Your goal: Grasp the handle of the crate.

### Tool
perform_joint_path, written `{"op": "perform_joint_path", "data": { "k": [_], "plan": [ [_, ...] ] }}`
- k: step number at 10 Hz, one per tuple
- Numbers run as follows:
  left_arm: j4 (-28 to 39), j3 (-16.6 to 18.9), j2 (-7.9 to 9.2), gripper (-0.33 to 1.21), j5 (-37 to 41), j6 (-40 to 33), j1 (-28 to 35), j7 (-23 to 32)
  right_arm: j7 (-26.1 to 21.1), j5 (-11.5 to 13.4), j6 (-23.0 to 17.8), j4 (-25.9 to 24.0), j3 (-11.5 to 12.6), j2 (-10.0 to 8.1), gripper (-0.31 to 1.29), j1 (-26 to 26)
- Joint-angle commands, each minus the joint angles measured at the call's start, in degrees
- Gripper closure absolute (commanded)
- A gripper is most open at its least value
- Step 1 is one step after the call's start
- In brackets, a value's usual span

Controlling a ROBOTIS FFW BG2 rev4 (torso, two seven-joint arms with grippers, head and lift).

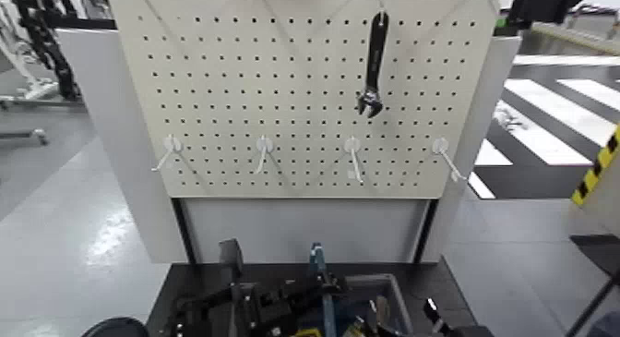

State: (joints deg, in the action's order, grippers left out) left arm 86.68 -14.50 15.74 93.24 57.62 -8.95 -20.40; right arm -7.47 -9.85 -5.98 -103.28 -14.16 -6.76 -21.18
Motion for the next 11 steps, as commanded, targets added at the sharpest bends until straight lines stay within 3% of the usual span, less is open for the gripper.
{"op": "perform_joint_path", "data": {
  "k": [1, 11],
  "plan": [
    [1.83, -1.14, 2.02, 1.19, 3.97, 1.62, 0.95, 0.36, 0.00, 0.09, -0.18, 0.19, 0.19, 0.17, 0.15, 0.00],
    [1.92, -1.32, 2.02, 1.19, 4.59, 2.67, 0.69, -0.34, -1.14, 3.26, 0.44, -0.43, -0.25, -0.09, 0.15, 0.18]
  ]
}}
